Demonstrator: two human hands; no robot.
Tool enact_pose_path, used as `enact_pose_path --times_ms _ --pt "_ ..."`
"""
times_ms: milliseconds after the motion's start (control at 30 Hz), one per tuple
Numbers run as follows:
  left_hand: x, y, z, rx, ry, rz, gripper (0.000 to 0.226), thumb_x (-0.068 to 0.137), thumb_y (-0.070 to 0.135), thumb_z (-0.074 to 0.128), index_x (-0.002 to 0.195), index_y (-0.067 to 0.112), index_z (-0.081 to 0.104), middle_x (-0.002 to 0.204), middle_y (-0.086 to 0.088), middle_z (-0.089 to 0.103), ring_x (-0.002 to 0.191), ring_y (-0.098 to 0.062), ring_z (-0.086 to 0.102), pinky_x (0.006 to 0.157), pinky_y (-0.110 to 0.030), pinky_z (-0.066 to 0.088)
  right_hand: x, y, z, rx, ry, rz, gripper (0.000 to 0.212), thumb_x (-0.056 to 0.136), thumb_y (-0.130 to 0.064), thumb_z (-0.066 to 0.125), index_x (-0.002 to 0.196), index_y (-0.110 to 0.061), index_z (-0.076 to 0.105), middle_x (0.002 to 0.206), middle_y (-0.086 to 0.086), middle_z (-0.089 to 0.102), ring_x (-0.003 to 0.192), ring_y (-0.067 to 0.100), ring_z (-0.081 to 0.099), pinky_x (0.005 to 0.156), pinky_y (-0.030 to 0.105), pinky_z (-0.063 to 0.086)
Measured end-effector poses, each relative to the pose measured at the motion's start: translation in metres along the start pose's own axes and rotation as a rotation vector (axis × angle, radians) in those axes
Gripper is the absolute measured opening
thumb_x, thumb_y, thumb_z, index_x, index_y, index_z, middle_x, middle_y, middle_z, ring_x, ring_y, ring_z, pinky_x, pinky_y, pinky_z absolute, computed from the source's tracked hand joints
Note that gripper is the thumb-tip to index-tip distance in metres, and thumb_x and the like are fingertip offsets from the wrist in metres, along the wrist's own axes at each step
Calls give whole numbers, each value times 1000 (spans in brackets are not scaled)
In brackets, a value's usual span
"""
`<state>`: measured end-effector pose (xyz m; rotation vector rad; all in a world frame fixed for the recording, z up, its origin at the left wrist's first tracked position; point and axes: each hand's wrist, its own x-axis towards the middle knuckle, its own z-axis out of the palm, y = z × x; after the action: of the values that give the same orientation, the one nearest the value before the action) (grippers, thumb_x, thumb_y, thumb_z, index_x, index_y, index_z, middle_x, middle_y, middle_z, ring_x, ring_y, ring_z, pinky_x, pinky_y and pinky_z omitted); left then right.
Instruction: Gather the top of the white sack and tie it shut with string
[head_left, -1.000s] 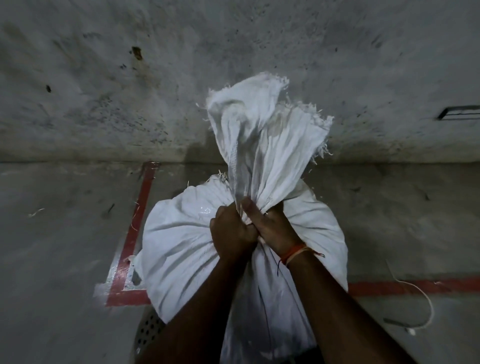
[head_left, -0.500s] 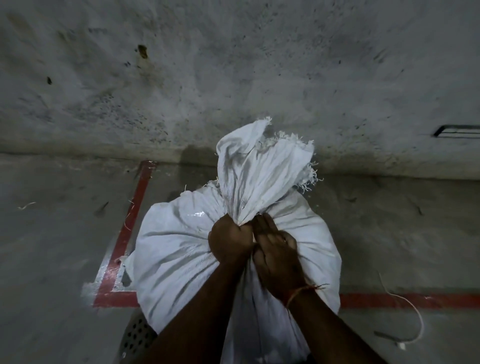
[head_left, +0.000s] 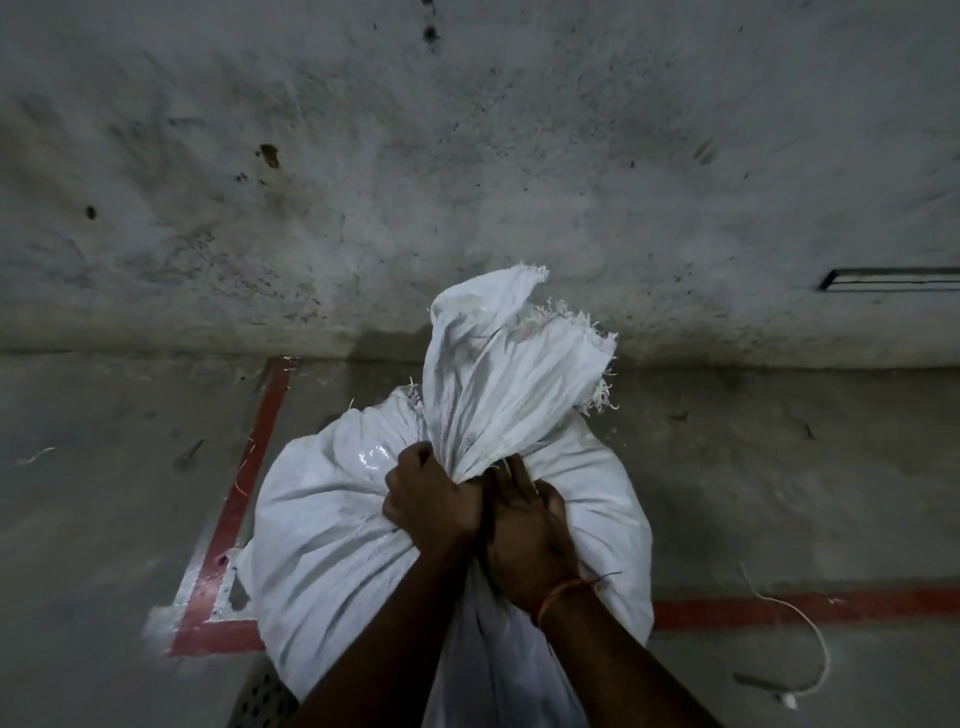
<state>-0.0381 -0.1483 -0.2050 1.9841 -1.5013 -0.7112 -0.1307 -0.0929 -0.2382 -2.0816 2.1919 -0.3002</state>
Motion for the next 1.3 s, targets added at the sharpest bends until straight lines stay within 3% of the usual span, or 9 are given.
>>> enact_pose_path --times_ms 100,200,433,567,700,833,900,1033,1300 --pt "-2 1 -7 12 -33 5 72 76 40 72 137 14 44 142 -6 45 130 -34 39 107 -51 28 -4 -3 -12 -1 29 3 61 80 -35 46 137 -18 56 146 2 56 142 22 45 100 42 35" --pt "-2 5 -18 -58 -56 -32 79 68 57 75 132 21 47 134 -5 52 128 -33 44 104 -54 31 -9 -7 -23 23 32 16 63 81 -36 40 141 -20 53 152 2 49 145 20 40 102 44 43" --pt "-22 10 -51 -170 -133 131 107 44 75 72 133 29 36 130 5 54 122 -26 50 102 -54 36 -31 -12 -57 160 150 37 54 89 -38 31 128 -22 64 138 -2 61 141 18 45 112 34 21" --pt "-45 17 -76 -140 -94 296 116 50 73 71 146 25 27 145 0 38 133 -27 38 106 -54 32 -48 -14 -88 243 207 49 46 88 -41 34 108 -21 71 111 -2 73 109 17 66 96 38 50" --pt "-80 30 -99 -84 43 628 92 67 65 66 142 19 40 149 -4 36 136 -25 36 102 -48 36 -72 -16 -126 306 256 77 51 88 -48 29 99 -23 72 95 -1 75 88 16 70 76 27 51" --pt "-115 53 -107 -107 -28 821 40 79 44 66 115 28 59 135 5 46 125 -13 45 93 -35 46 -99 1 -158 263 281 89 31 93 -31 41 92 -21 70 90 0 73 84 18 68 73 34 53" --pt "-129 64 -100 -148 -122 892 28 80 33 67 107 26 61 121 7 53 117 -9 51 91 -30 49 -114 15 -170 270 311 106 31 94 -29 44 96 -18 73 93 2 74 86 20 68 77 35 54" --pt "-157 85 -64 -165 -305 920 30 77 24 68 107 22 62 112 6 58 106 -8 54 89 -11 40 -150 61 -183 266 353 231 41 91 -30 43 115 -13 71 111 8 73 99 23 69 89 33 53" --pt "-208 116 67 -80 -669 856 35 77 26 68 111 21 64 113 2 62 96 -12 61 85 -26 51 -220 199 -145 278 331 521 37 88 -20 49 114 -6 71 109 15 71 98 30 67 91 37 55"
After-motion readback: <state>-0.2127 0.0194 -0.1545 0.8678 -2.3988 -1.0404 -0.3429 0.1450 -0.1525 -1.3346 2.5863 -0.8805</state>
